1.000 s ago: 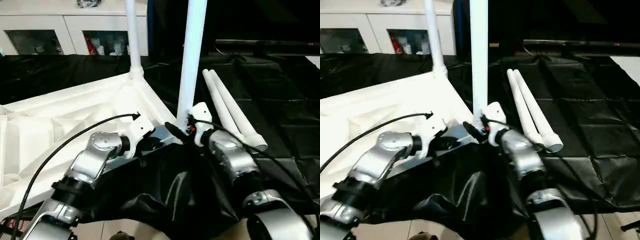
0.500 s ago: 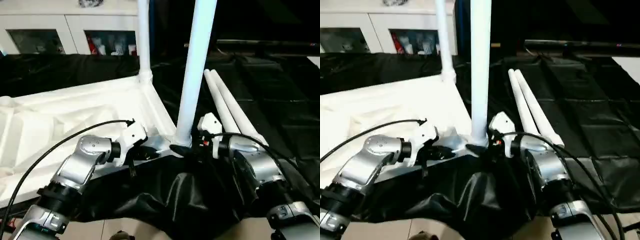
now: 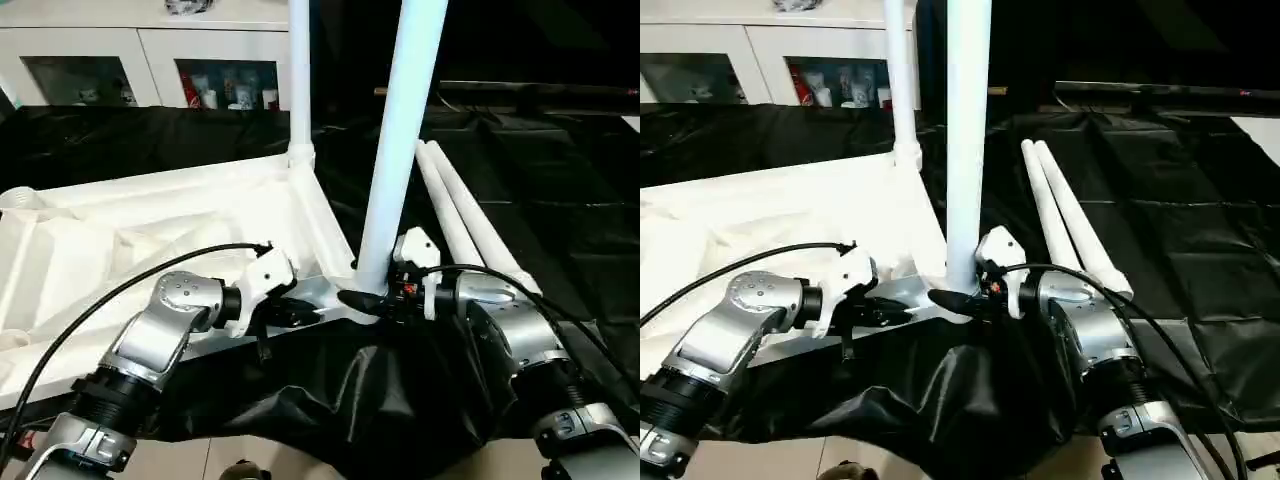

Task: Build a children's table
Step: Rotate leg to tighten

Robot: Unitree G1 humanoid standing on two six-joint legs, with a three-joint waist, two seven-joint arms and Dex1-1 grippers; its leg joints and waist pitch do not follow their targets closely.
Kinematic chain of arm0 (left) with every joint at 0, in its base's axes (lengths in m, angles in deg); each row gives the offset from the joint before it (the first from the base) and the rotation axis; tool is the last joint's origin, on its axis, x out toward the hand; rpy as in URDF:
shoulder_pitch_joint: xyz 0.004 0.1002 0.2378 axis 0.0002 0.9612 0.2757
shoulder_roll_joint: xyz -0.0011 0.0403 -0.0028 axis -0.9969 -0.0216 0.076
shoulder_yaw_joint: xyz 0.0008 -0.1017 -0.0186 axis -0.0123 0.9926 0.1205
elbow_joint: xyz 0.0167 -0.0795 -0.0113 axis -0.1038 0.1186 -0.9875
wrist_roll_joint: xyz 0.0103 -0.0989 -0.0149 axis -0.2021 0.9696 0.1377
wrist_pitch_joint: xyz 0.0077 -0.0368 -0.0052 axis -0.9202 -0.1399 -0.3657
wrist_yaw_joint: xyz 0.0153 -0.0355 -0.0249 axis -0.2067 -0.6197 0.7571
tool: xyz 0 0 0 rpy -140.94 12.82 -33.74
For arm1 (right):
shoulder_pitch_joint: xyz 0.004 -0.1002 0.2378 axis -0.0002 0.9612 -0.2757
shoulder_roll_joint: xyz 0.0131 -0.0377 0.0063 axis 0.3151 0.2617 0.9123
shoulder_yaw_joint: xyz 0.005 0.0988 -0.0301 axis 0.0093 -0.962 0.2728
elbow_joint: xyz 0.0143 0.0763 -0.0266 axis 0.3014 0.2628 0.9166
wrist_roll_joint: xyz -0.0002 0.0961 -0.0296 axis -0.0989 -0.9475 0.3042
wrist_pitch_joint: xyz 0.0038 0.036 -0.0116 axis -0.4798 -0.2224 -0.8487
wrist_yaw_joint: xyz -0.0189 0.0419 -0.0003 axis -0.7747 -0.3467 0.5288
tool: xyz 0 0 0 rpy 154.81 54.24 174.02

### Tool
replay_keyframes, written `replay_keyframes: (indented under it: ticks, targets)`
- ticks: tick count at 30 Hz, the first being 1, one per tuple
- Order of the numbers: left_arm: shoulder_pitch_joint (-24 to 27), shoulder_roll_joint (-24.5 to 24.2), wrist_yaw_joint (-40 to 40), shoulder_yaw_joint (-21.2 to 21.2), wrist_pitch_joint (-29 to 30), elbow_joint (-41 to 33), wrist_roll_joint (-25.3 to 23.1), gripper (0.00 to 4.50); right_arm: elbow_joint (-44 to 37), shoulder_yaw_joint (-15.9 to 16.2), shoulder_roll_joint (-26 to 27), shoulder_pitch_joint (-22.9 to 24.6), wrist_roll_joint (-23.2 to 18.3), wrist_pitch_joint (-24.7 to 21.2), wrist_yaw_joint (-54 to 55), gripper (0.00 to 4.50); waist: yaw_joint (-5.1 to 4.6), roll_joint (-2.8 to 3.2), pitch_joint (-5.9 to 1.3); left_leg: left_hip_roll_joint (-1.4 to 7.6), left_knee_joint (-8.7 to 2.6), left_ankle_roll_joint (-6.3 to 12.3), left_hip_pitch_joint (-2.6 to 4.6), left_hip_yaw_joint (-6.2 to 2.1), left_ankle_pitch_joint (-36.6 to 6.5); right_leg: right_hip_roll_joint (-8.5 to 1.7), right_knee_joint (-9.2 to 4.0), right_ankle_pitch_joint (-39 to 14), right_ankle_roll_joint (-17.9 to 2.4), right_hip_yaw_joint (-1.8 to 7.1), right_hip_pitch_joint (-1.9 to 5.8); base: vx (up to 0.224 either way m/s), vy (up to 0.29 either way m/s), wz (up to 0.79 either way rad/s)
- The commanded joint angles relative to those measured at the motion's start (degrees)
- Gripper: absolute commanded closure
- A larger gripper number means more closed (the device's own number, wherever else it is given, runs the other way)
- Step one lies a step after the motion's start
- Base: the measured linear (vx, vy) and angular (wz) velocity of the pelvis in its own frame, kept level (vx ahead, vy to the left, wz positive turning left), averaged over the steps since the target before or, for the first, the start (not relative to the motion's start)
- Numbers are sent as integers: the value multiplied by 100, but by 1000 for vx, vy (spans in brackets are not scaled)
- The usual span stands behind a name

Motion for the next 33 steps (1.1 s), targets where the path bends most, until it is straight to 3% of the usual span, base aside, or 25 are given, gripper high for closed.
replay_keyframes:
  ticks: [1, 5, 10, 14, 17, 20, 21, 25, 27, 33]
  targets:
    - [-33, 52, 21, 69, -57, -251, 233, 450, -102, 19, 1, 25, -19, -43, 8, 175, -11, -13, -421, 116, -355, 249, 96, -4, -1048, -380, -384, -931, -1203, 237, 298, 0, 0, 0]
    - [-239, 364, -599, 227, 123, 22, 118, 450, 74, 12, 137, 11, 175, -104, 550, 177, -14, -22, -418, 110, -356, 211, 96, -4, -1061, -380, -390, -947, -1203, 236, 299, 0, 0, 0]
    - [-681, 856, -1651, 373, 345, 586, -191, 450, 840, -255, 802, -286, 506, -341, 2387, 178, -54, -12, -396, 84, -372, 14, 110, -12, -1218, -393, -442, -1495, -1057, 241, 271, 0, 0, 0]
    - [-1025, 1336, -2545, 520, 581, 1001, -322, 450, 1159, -366, 1489, -434, 431, -528, 3311, 178, -55, -19, -421, 87, -370, -8, 107, -15, -1100, -387, -418, -1195, -1038, 246, 291, 0, 0, 0]
    - [-1159, 1491, -2762, 509, 495, 1157, -369, 450, 1395, -513, 1827, -596, 376, -548, 3751, 178, -43, -3, -423, 84, -373, 2, 110, -18, -1134, -391, -422, -1144, -1051, 241, 289, 0, 0, 0]
    - [-1209, 1575, -2706, 433, 322, 1232, -370, 450, 1631, -530, 2087, -755, 360, -244, 3774, 178, -54, 7, -423, 79, -372, -18, 116, -12, -1254, -398, -436, -1166, -1051, 240, 278, 0, 0, 0]
    - [-1206, 1579, -2673, 416, 289, 1233, -370, 450, 1654, -533, 2120, -772, 352, -199, 3730, 122, -50, 10, -420, 89, -380, -8, 110, -18, -1254, -398, -429, -1132, -1034, 243, 291, 0, 0, 0]
    - [-1095, 1518, -2518, 363, 312, 1102, -344, 450, 1601, -658, 2116, -785, 242, -288, 3620, 102, -65, 10, -415, 87, -388, 27, 100, -20, -1275, -394, -422, -1077, -1045, 240, 301, 0, 0, 0]
    - [-1035, 1446, -2388, 342, 248, 1060, -315, 450, 1559, -608, 2017, -787, 310, -204, 3517, 63, -93, 19, -413, 86, -390, 16, 100, -25, -1305, -396, -430, -1130, -1054, 235, 301, 0, 0, 0]
    - [-789, 1052, -1587, 216, -48, 774, -169, 450, 1012, -331, 1441, -590, 246, -140, 2250, 63, -148, 23, -422, 94, -376, 146, 78, -23, -1223, -391, -408, -877, -1164, 239, 327, 0, 0, 0]
